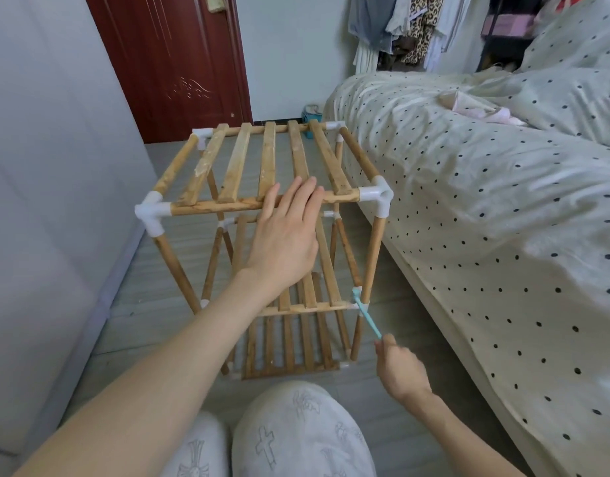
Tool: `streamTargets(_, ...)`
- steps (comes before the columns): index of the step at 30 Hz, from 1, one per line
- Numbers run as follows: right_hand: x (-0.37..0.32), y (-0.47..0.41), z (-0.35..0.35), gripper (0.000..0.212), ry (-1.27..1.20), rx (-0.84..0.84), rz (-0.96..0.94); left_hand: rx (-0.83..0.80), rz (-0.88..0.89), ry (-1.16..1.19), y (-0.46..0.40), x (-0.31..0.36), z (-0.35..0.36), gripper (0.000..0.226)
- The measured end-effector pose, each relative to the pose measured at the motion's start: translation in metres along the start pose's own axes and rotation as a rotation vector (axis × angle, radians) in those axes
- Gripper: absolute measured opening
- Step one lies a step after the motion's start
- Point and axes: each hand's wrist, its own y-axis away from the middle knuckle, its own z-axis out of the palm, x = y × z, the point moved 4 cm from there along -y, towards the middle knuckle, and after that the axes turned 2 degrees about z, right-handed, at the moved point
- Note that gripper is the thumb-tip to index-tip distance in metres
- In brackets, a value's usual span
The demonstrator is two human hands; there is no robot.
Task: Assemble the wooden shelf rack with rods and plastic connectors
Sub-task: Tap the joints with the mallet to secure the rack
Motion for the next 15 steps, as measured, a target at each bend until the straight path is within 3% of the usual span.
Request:
streamTargets(3,-0.011,0.003,-0.023,0.027,-0.228,0.361,-0.149,0.004,-0.018,0.024,0.000,0.002,-0.001,0.063)
streamTargets(4,-0.012,0.005,-0.027,0.027,-0.278,0.413,-0.161,0.011,-0.021,0.027,-0.001,0.003,-0.001,0.063)
streamTargets(5,-0.013,0.006,-0.027,0.027,-0.283,0.372,-0.155,0.016,-0.023,0.030,-0.001,0.003,-0.001,0.062)
streamTargets(8,-0.002,0.002,-0.004,0.026,0.008,0.025,0.002,0.019,-0.012,0.046,0.000,0.000,-0.004,0.062)
streamTargets(9,0.000,0.000,-0.003,0.026,0.028,0.024,0.016,0.019,0.001,0.054,0.001,-0.001,-0.004,0.062)
streamTargets(12,-0.009,0.005,-0.016,0.021,-0.158,0.367,-0.152,0.013,0.036,0.070,0.004,-0.004,-0.007,0.061)
streamTargets(13,-0.010,0.007,-0.019,0.020,-0.163,0.405,-0.181,0.016,0.042,0.077,0.005,-0.006,-0.008,0.061)
streamTargets(15,-0.005,0.005,-0.015,0.020,-0.076,0.241,-0.136,0.034,0.043,0.093,0.011,-0.012,-0.012,0.060)
